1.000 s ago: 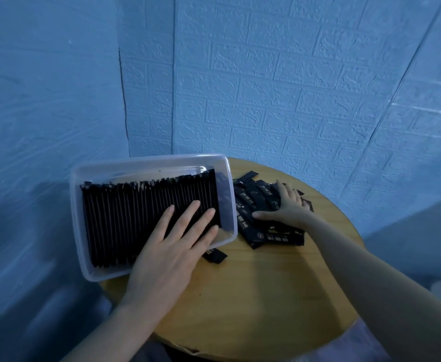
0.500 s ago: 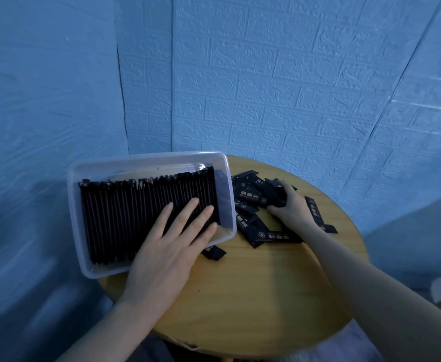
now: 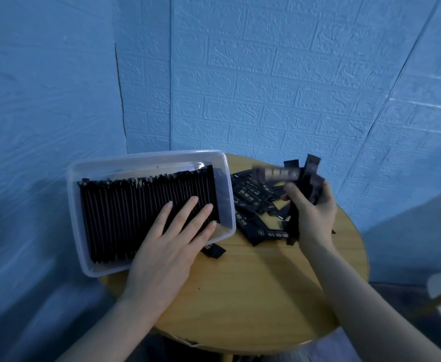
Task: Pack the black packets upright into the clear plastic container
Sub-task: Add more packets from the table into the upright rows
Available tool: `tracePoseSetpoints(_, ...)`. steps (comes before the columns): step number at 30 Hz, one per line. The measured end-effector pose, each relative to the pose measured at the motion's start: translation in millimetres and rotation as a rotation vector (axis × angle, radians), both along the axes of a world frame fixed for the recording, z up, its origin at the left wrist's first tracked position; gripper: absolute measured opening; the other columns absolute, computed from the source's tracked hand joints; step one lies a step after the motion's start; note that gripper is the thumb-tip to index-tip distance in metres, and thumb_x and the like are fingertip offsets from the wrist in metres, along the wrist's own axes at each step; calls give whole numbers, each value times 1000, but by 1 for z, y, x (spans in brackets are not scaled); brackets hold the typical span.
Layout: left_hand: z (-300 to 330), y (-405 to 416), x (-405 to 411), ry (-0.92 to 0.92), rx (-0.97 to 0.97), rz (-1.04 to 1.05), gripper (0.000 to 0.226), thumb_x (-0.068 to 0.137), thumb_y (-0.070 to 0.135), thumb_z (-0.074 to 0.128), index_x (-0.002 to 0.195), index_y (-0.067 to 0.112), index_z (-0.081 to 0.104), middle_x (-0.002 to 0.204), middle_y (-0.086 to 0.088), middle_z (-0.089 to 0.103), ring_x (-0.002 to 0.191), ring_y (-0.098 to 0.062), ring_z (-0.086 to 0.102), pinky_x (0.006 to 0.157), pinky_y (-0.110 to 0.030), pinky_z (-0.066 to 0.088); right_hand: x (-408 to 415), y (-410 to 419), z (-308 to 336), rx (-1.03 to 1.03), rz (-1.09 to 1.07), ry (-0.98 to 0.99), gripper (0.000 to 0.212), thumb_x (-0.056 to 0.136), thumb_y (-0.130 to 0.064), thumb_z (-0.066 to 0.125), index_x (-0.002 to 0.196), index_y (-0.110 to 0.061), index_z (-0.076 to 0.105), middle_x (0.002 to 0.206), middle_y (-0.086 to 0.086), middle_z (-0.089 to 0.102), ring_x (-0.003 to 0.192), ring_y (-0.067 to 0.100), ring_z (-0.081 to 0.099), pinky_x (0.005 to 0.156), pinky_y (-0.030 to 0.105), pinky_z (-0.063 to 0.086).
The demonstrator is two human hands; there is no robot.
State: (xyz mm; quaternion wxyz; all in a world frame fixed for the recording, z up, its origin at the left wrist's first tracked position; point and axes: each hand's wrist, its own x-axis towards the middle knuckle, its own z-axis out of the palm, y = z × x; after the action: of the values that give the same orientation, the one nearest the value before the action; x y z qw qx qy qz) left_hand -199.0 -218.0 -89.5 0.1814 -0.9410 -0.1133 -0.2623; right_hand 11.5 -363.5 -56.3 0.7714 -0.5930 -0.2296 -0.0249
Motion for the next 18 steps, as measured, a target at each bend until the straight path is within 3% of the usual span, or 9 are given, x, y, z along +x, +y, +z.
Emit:
tracePoseSetpoints(5, 0, -1, 0, -1, 5, 5, 72, 76, 2, 20, 137, 16, 56, 151, -10, 42, 142, -34, 34, 110, -58, 23, -17, -6, -10, 55, -2, 53, 19, 80, -14, 78, 85, -29, 69, 83, 5, 66, 81, 25, 62, 80, 47, 51)
tracePoseSetpoints(8, 0, -1, -1, -3, 13, 6, 72, 77, 2, 19, 137, 16, 55, 152, -9, 42, 142, -34, 34, 110, -57, 24, -18, -3, -13, -69, 24, 0, 18, 85, -11, 73, 97, -22, 65, 77, 7, 69, 73, 19, 66, 72, 37, 51)
tracePoseSetpoints(11, 0, -1, -1, -4, 12, 8, 72, 78, 2, 17, 138, 17, 54, 152, -10, 41, 143, -34, 33, 110, -57, 23, -23, 0, -14, -64, -7, -65, 29, 86, -10, 72, 110, -22, 62, 90, 15, 67, 78, 22, 65, 75, 35, 53)
tracePoseSetpoints(15, 0, -1, -1, -4, 9, 4, 73, 78, 2, 16, 138, 16, 54, 153, -10, 40, 143, -34, 32, 111, -57, 23, -32, -2, -12, -47, -108, -208, 26, 85, -14, 74, 104, -28, 63, 99, 2, 67, 96, 23, 65, 87, 33, 52)
tracePoseSetpoints(18, 0, -1, -2, -5, 12, 4, 73, 79, 2, 15, 138, 16, 54, 153, -10, 40, 143, -34, 32, 111, -57, 22, -31, -7, -16, -156, -39, -111, 25, 83, -19, 76, 104, -25, 64, 98, -1, 69, 95, 15, 65, 85, 26, 51)
